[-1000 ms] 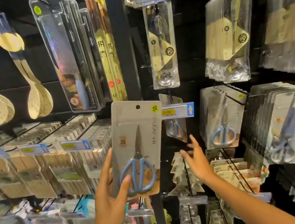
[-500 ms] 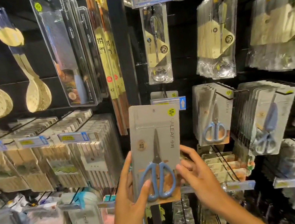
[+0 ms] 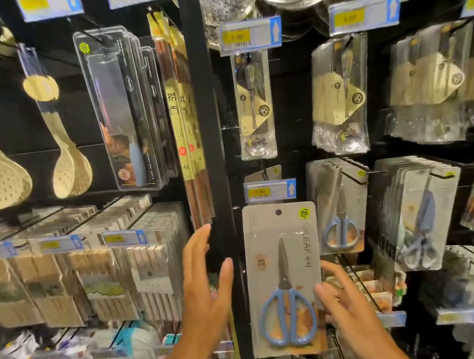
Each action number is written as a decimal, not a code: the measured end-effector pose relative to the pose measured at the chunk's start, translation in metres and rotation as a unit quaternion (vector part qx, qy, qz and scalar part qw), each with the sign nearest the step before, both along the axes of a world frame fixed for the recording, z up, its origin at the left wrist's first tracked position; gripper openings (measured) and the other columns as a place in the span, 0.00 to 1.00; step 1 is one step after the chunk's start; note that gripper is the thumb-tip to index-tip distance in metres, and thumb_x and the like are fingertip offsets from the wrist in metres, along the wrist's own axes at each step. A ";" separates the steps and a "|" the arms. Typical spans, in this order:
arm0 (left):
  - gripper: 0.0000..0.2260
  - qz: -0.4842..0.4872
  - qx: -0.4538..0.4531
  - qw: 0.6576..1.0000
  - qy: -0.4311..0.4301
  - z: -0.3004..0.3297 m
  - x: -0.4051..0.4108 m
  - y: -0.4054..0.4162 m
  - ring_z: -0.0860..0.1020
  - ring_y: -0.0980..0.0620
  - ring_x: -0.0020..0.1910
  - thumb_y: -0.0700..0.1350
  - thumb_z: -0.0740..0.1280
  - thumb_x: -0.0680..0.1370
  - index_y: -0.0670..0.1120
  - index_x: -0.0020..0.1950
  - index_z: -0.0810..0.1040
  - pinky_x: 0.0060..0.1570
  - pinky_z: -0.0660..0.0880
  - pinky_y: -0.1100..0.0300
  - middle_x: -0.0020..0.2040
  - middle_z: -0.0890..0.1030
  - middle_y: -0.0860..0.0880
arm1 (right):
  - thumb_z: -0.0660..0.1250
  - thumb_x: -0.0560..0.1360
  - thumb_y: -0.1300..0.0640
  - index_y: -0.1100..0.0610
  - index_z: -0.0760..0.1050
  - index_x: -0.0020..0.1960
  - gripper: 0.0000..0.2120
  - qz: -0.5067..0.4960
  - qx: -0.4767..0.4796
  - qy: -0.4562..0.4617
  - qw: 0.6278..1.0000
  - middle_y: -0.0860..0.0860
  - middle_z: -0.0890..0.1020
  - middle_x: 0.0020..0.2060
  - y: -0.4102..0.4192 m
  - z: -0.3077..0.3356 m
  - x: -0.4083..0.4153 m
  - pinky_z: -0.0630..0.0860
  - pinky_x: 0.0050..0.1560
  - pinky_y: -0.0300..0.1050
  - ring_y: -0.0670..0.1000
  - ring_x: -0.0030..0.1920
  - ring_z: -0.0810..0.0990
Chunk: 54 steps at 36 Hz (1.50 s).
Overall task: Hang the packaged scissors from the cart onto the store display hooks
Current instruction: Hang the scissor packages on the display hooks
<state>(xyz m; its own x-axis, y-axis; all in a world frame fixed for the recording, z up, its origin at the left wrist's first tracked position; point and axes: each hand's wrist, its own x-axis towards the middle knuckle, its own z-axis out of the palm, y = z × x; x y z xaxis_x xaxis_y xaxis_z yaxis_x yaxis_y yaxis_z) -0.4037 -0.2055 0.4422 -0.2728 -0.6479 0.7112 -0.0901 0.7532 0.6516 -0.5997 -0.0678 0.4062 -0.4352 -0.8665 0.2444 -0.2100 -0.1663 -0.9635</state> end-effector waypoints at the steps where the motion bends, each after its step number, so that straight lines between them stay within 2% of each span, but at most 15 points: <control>1: 0.27 0.017 -0.029 0.999 -0.003 0.009 -0.004 -0.006 0.62 0.55 0.78 0.54 0.60 0.82 0.50 0.80 0.61 0.76 0.60 0.64 0.78 0.63 0.53 | 0.60 0.83 0.55 0.41 0.68 0.67 0.15 -0.004 0.007 -0.001 1.000 0.42 0.86 0.54 0.000 -0.002 -0.002 0.81 0.47 0.39 0.44 0.53 0.85; 3: 0.28 0.041 -0.081 0.996 -0.015 0.024 -0.014 -0.018 0.58 0.53 0.80 0.50 0.61 0.83 0.46 0.81 0.58 0.78 0.55 0.61 0.80 0.60 0.50 | 0.60 0.83 0.56 0.43 0.68 0.67 0.15 -0.010 0.018 0.001 1.000 0.40 0.86 0.53 -0.001 -0.006 -0.005 0.81 0.45 0.37 0.43 0.52 0.85; 6: 0.29 0.078 -0.184 0.978 -0.057 0.039 -0.030 -0.041 0.54 0.47 0.82 0.44 0.63 0.82 0.40 0.81 0.58 0.80 0.54 0.48 0.82 0.57 0.45 | 0.61 0.83 0.56 0.44 0.68 0.68 0.15 -0.015 0.030 0.010 0.999 0.37 0.85 0.53 -0.005 -0.010 -0.008 0.82 0.44 0.40 0.43 0.52 0.85; 8: 0.29 0.089 -0.238 0.963 -0.088 0.044 -0.040 -0.056 0.52 0.44 0.82 0.42 0.64 0.82 0.38 0.81 0.58 0.79 0.55 0.42 0.82 0.56 0.43 | 0.60 0.83 0.55 0.44 0.68 0.69 0.15 -0.014 0.039 0.009 0.999 0.39 0.85 0.54 -0.010 -0.012 -0.011 0.83 0.47 0.45 0.45 0.53 0.85; 11: 0.31 0.104 -0.267 0.951 -0.114 0.046 -0.051 -0.075 0.50 0.43 0.82 0.43 0.65 0.82 0.38 0.81 0.56 0.77 0.57 0.38 0.82 0.54 0.42 | 0.60 0.84 0.54 0.43 0.67 0.69 0.15 -0.013 0.045 0.018 0.999 0.40 0.86 0.53 -0.021 -0.013 -0.015 0.84 0.47 0.47 0.46 0.53 0.86; 15: 0.30 0.116 -0.289 0.943 -0.121 0.041 -0.059 -0.091 0.50 0.42 0.82 0.46 0.61 0.83 0.40 0.82 0.53 0.77 0.58 0.37 0.83 0.53 0.42 | 0.60 0.83 0.52 0.41 0.67 0.68 0.15 -0.012 0.038 0.015 0.999 0.41 0.86 0.53 -0.037 -0.010 -0.020 0.84 0.50 0.50 0.46 0.52 0.86; 20: 0.29 0.106 -0.297 0.944 -0.096 0.036 -0.065 -0.100 0.51 0.42 0.82 0.47 0.58 0.83 0.41 0.81 0.51 0.77 0.57 0.38 0.83 0.49 0.46 | 0.60 0.84 0.52 0.40 0.68 0.67 0.14 -0.016 0.018 0.028 0.999 0.44 0.86 0.54 -0.053 -0.002 -0.022 0.82 0.42 0.41 0.46 0.51 0.86; 23: 0.30 0.100 -0.300 0.945 -0.079 0.035 -0.067 -0.101 0.51 0.42 0.82 0.46 0.59 0.83 0.42 0.82 0.50 0.78 0.57 0.40 0.84 0.48 0.49 | 0.60 0.84 0.54 0.42 0.68 0.69 0.15 -0.022 0.000 0.034 0.999 0.46 0.86 0.54 -0.061 0.000 -0.025 0.83 0.43 0.47 0.49 0.51 0.87; 26: 0.31 0.095 -0.299 0.947 -0.067 0.034 -0.069 -0.103 0.52 0.42 0.82 0.45 0.59 0.82 0.45 0.83 0.49 0.77 0.58 0.39 0.84 0.47 0.51 | 0.59 0.84 0.55 0.43 0.68 0.69 0.15 -0.029 -0.016 0.030 0.999 0.44 0.86 0.56 -0.068 0.002 -0.027 0.84 0.50 0.55 0.50 0.52 0.86; 30: 0.32 0.088 -0.300 0.948 -0.059 0.033 -0.069 -0.105 0.53 0.41 0.82 0.45 0.58 0.82 0.47 0.83 0.47 0.77 0.58 0.38 0.84 0.47 0.52 | 0.59 0.85 0.56 0.42 0.69 0.69 0.15 -0.032 -0.016 0.030 0.999 0.46 0.85 0.56 -0.076 0.004 -0.032 0.83 0.51 0.59 0.51 0.52 0.86; 41: 0.30 0.079 -0.293 0.951 -0.059 0.033 -0.069 -0.105 0.54 0.39 0.81 0.44 0.59 0.82 0.44 0.82 0.50 0.77 0.58 0.38 0.84 0.49 0.51 | 0.59 0.85 0.59 0.41 0.70 0.64 0.14 -0.043 -0.001 0.007 0.999 0.47 0.87 0.50 -0.089 0.013 -0.035 0.85 0.45 0.54 0.50 0.49 0.87; 45: 0.31 0.080 -0.293 0.951 -0.058 0.033 -0.069 -0.104 0.54 0.39 0.81 0.44 0.59 0.82 0.44 0.82 0.50 0.78 0.57 0.39 0.84 0.48 0.52 | 0.59 0.84 0.59 0.43 0.73 0.62 0.13 -0.050 0.014 -0.020 0.998 0.48 0.88 0.48 -0.102 0.013 -0.039 0.85 0.47 0.56 0.52 0.47 0.87; 49: 0.31 0.080 -0.292 0.951 -0.059 0.032 -0.069 -0.106 0.54 0.40 0.81 0.44 0.59 0.82 0.46 0.83 0.49 0.78 0.57 0.40 0.84 0.48 0.52 | 0.61 0.84 0.57 0.49 0.78 0.55 0.08 -0.083 0.049 -0.015 0.995 0.54 0.86 0.48 -0.126 0.004 -0.052 0.82 0.51 0.63 0.60 0.49 0.86; 54: 0.32 0.076 -0.298 0.950 -0.055 0.031 -0.071 -0.110 0.55 0.38 0.81 0.44 0.59 0.82 0.47 0.83 0.48 0.77 0.58 0.39 0.84 0.49 0.51 | 0.62 0.83 0.55 0.55 0.81 0.49 0.10 -0.124 0.093 -0.009 0.988 0.59 0.85 0.47 -0.168 -0.018 -0.081 0.80 0.54 0.67 0.64 0.51 0.84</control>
